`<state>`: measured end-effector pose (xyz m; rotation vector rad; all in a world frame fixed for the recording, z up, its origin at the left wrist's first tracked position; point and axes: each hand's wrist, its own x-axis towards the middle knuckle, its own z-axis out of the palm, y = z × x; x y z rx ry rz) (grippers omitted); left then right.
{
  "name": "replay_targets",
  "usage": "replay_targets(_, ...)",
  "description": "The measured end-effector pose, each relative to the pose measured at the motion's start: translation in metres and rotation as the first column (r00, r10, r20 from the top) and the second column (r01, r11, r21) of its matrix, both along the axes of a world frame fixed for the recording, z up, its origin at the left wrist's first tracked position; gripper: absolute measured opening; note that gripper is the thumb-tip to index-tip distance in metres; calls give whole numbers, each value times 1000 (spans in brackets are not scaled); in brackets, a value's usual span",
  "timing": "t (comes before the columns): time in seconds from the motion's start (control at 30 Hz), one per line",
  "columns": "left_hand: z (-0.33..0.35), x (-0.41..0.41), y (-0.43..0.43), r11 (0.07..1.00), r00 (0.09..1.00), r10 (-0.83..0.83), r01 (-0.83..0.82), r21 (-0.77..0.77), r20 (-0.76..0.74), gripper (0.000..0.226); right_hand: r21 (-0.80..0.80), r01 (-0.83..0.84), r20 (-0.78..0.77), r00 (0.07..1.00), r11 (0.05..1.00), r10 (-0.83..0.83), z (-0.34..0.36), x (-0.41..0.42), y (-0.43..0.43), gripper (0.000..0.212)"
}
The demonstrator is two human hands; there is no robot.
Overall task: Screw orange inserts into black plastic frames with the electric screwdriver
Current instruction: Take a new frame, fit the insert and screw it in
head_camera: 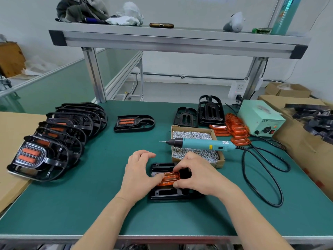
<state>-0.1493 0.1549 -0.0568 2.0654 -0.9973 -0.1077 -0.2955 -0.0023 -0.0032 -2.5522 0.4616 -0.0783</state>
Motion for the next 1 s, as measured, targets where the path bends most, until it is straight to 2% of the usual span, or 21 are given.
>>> replay_targets(0.2,-2,0,-2,998,999,0,-2,66,41,66,9,9,44,999,1000,-9,-1,-5,0,41)
replay_targets(0.33,-3,1,-2,997,998,-9,4,80,55,67,12,19,103,994,1000,-20,-6,-9,1,11)
replay_targets(0.53,-4,2,-2,992,995,-39,28,121,93,68,-98,-25,98,995,995,34,-12,-9,-3,18)
replay_targets(0.57,-4,2,-2,992,995,-40,28,121,95,68,-83,11,150,989,997,1,-13,-7,-2,16)
replay_targets(0.6,-4,2,-1,992,995,-42,31,119,91,68,-2,95,242,966,996,-91,-13,-6,0,14)
replay_targets(0.63,-3,2,-1,993,995,-43,33,116,86,69,184,207,336,905,961,-260,-12,-5,1,12)
replay_targets(0.67,-3,1,-1,993,996,-43,34,116,80,70,470,285,366,798,835,-478,-9,-4,0,11)
replay_targets(0.7,-2,1,-1,992,996,-42,33,120,77,70,757,252,299,687,603,-663,-4,-3,-2,9)
replay_targets(0.73,-2,1,-2,991,996,-43,32,126,80,71,938,127,180,615,322,-768,0,-2,-6,9)
replay_targets(0.77,-2,1,-1,991,995,-44,32,130,88,70,997,-4,60,582,72,-811,3,0,-11,13)
replay_targets(0.8,-2,0,-1,991,995,-44,32,126,93,69,990,-88,-39,567,-107,-823,6,0,-14,21)
replay_targets(0.83,-1,-1,0,993,996,-39,29,117,83,69,966,-126,-117,559,-224,-821,8,1,-17,29)
replay_targets(0.87,0,-2,0,994,998,-32,26,107,62,70,945,-144,-167,555,-293,-814,10,3,-18,37)
replay_targets(0.93,3,-4,-1,992,999,-25,20,124,42,77,913,-176,-217,556,-369,-803,13,10,-19,46)
replay_targets(1.0,4,-4,-3,978,995,-32,12,208,93,88,870,-219,-265,546,-441,-795,15,19,-22,47)
